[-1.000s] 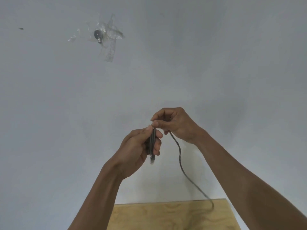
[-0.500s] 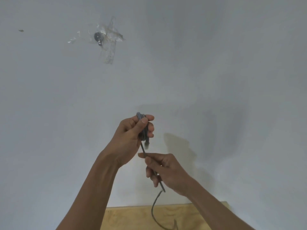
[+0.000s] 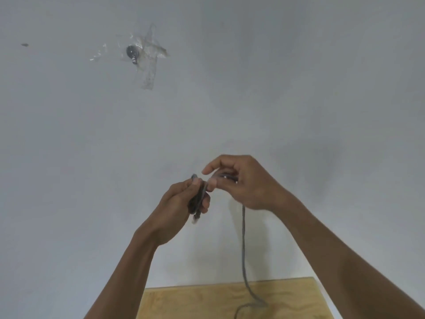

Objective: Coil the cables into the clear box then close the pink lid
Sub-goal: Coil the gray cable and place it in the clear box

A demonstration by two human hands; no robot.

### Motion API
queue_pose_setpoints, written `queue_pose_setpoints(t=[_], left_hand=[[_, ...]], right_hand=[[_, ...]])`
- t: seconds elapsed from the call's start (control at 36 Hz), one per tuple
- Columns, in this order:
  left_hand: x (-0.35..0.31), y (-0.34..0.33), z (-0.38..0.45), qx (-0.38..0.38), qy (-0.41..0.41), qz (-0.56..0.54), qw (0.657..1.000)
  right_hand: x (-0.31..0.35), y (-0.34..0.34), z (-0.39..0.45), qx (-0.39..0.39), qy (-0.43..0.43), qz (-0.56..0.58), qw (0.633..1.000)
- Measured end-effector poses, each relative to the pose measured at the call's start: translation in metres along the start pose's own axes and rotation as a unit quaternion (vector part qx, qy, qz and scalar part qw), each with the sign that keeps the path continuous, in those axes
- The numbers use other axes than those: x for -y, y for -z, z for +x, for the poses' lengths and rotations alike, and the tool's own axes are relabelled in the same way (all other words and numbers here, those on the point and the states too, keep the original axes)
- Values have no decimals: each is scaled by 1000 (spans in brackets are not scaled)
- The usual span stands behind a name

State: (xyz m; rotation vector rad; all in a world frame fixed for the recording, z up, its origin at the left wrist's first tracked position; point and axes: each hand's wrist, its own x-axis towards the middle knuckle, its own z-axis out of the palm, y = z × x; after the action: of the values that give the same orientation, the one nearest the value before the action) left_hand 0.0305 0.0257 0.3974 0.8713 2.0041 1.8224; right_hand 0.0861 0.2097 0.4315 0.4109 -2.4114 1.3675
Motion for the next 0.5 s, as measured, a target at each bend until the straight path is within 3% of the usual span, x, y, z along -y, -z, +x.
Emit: queue_pose_setpoints(t=[0.31, 0.5], left_hand=[[-8, -21, -5, 33, 35, -166, 985], [-17, -31, 2, 23, 15, -247, 969]], right_hand=[[-38, -7, 26, -88, -19, 215, 973], [-56, -48, 6, -41, -101, 371, 922]])
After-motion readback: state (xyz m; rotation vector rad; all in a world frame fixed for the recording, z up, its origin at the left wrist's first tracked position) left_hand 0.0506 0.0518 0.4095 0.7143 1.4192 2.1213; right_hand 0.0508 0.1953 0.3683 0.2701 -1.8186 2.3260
